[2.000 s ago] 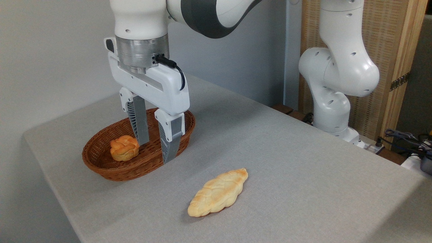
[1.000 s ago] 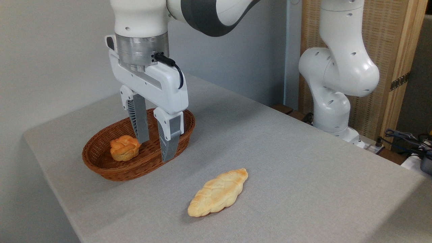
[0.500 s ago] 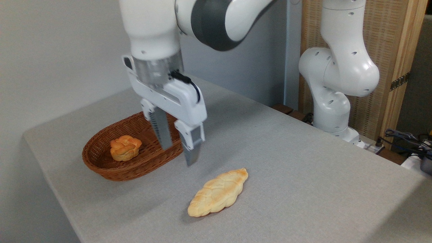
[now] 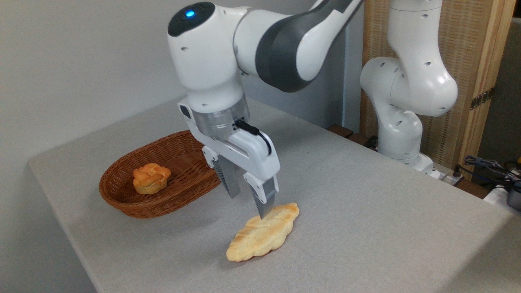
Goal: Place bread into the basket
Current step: 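Move the open gripper over the braided bread loaf and lower it, then close the gripper on the middle of the braided loaf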
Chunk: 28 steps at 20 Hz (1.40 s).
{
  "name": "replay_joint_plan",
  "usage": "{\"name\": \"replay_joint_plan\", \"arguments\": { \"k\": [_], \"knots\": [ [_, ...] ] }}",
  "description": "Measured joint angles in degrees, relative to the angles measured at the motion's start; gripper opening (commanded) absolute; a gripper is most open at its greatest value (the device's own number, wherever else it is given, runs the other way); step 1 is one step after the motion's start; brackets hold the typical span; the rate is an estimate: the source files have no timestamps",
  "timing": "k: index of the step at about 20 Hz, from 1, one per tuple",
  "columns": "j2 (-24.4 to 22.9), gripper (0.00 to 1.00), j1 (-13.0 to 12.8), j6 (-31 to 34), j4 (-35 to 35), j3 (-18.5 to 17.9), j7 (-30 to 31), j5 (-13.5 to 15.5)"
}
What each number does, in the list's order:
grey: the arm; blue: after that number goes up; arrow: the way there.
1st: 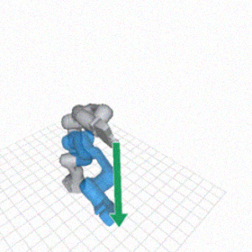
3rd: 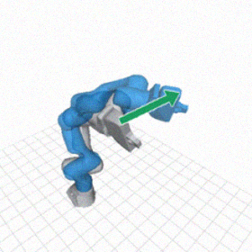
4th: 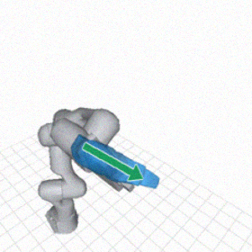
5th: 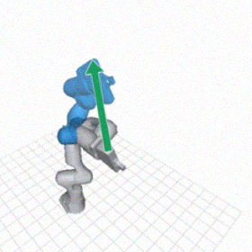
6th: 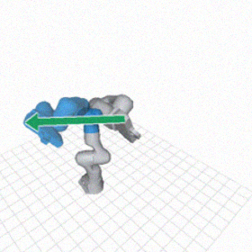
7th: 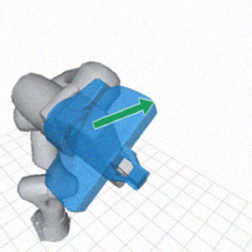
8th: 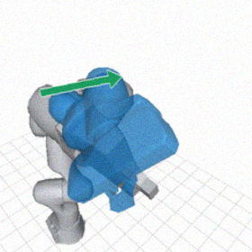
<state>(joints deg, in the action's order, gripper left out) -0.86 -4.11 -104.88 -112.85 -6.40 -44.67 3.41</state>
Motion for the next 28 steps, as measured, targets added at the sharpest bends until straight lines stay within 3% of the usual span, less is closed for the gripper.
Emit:
{"name": "replay_joint_plan", "arguments": {
  "k": [19,23,28],
  "knots": [
    [3.04,1.00,0.00,-5.04,-1.12,-1.27,-2.26,-1.47],
    [3.04,1.00,0.00,-5.05,-1.12,-1.27,-2.28,-4.05],
    [3.35,1.00,-0.01,-5.05,-1.13,-1.27,-2.28,-4.18]
  ]
}}
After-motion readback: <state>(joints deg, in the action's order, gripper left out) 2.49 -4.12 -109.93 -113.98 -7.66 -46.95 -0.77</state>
